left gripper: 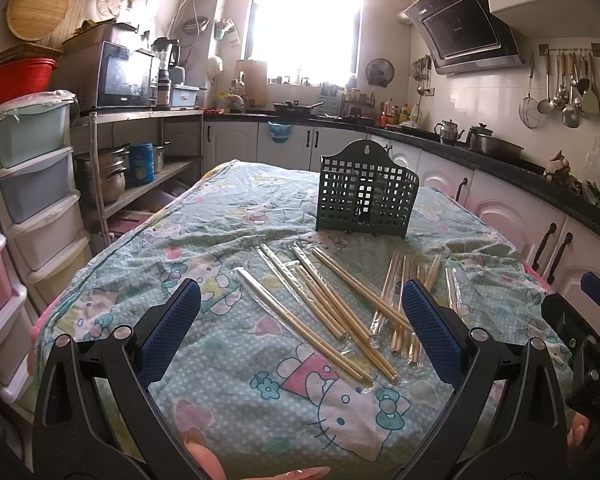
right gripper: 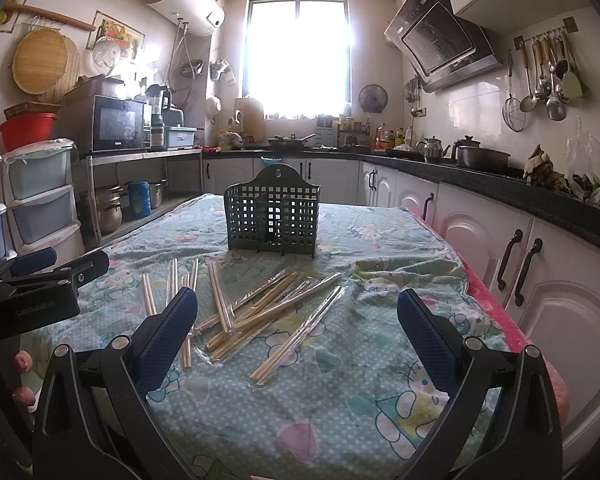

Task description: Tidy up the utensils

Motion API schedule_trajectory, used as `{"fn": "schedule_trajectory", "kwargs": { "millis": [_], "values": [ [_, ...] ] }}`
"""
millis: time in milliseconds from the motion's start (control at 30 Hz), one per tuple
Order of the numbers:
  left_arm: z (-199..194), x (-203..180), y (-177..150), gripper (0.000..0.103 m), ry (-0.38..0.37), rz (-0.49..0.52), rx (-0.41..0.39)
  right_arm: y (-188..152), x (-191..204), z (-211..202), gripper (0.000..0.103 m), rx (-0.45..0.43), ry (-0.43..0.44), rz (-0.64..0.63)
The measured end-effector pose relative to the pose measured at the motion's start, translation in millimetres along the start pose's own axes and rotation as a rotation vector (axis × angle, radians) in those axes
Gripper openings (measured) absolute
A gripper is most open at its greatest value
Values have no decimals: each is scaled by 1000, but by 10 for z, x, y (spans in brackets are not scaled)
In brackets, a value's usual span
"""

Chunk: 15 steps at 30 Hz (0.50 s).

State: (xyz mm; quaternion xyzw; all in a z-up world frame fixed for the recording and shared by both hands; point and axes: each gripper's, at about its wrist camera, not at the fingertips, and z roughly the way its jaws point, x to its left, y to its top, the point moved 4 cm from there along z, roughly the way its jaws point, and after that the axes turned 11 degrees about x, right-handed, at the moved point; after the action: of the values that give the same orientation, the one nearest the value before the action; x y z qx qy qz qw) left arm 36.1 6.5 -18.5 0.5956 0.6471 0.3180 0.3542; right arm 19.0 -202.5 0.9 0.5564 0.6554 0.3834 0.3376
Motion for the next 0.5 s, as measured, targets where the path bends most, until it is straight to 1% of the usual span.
{"fn": "schedule_trajectory", "kwargs": {
  "millis": [500],
  "values": [
    [2, 10, -2, 92, -1, 0, 0, -25, -3, 24, 97, 3, 2, -1]
  ]
}}
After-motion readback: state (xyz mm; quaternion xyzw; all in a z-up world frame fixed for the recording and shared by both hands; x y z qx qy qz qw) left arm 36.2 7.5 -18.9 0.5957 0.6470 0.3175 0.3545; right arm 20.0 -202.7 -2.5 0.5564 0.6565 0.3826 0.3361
